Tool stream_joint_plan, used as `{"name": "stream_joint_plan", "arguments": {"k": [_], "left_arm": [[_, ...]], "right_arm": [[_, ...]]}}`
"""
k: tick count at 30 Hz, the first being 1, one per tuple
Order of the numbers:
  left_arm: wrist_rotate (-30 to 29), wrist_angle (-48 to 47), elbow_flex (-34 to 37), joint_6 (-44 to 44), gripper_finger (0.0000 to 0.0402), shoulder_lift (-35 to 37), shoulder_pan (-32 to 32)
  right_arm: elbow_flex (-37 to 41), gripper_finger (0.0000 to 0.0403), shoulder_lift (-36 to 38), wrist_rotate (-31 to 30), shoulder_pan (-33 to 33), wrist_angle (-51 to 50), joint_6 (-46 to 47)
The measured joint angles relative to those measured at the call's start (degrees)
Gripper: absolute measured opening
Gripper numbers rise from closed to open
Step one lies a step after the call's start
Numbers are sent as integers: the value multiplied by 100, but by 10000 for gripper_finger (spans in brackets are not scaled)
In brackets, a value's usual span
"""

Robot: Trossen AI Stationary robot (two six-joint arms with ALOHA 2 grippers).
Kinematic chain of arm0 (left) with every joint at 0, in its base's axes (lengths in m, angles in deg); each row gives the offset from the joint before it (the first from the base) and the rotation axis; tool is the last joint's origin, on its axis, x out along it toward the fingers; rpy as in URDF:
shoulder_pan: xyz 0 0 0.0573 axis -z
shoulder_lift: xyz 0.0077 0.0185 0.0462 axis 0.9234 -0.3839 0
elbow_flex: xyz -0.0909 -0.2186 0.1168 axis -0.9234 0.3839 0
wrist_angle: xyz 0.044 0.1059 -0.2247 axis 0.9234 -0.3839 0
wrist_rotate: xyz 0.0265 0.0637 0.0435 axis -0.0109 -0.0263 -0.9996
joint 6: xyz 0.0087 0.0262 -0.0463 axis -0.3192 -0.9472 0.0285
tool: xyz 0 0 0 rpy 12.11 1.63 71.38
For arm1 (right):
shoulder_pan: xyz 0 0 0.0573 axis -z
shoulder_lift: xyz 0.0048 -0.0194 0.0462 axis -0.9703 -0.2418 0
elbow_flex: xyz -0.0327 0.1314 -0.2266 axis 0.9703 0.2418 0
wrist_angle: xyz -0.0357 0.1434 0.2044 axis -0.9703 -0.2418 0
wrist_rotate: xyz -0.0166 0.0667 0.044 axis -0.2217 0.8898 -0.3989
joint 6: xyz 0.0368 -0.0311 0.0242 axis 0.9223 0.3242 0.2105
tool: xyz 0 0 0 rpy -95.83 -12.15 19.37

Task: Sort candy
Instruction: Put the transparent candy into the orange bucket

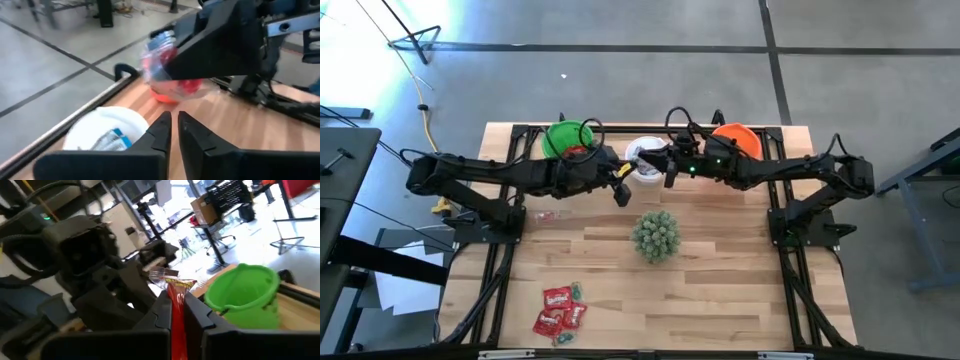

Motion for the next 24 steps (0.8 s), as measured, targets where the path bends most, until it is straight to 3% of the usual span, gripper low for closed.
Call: {"name": "stream_joint_plan", "arguments": {"k": [5,14,18,20,24], "left_arm": [[-303,-238,-9,83,40,134,-5],[-653,-468,-7,100,44,313,-221],[-638,-455,-4,184,44,313,-404],[-620,-462,-4,270,44,313,-464],[-618,-422,-4,295,44,313,-554]], "right_arm": [[-2,3,670,-144,450,-1335,-258],[-2,3,2337,-1509,1508,-5542,-379],[-2,3,2731,-2317,2097,-7166,98],[-2,6,2769,-2312,2384,-7489,17],[-2,36,2611,-1565,2819,-7584,-578]]}}
